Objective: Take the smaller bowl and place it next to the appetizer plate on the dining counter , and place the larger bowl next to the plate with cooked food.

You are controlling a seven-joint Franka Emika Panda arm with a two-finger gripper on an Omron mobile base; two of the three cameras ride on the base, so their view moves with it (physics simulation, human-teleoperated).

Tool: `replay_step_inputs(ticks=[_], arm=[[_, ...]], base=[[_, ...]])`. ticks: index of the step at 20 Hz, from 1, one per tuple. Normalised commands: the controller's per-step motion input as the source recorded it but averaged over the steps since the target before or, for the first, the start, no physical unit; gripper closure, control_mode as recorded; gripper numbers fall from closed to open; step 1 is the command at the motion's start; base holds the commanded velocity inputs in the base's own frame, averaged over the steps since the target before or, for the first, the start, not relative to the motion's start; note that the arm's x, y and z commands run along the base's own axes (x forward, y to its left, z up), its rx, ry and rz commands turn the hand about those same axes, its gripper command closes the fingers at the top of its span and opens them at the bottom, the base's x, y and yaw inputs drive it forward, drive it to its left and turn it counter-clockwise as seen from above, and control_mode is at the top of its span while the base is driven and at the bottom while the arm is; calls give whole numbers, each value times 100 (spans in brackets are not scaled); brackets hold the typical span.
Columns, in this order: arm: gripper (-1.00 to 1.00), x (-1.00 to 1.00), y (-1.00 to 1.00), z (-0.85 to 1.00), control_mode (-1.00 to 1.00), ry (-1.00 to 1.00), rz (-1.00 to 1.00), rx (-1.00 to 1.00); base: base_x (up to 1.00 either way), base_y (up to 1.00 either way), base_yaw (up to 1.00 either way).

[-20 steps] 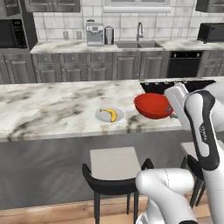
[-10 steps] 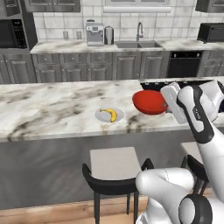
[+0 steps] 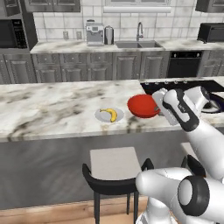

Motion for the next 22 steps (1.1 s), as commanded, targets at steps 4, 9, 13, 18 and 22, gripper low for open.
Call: replay_step_inputs(ticks=[4,9,13,18,22], arm=[[100,19,-2,-14,-100,-2,0,0],[100,28,-1,-28,-100,0,0,0],[100,45,0,-37,-100,0,0,0],[100,47,-7,-36,-100,0,0,0],[100,35,-21,-27,-100,0,0,0]], base=[[0,0,0],[0,0,0],[0,0,0],[0,0,0],[0,0,0]])
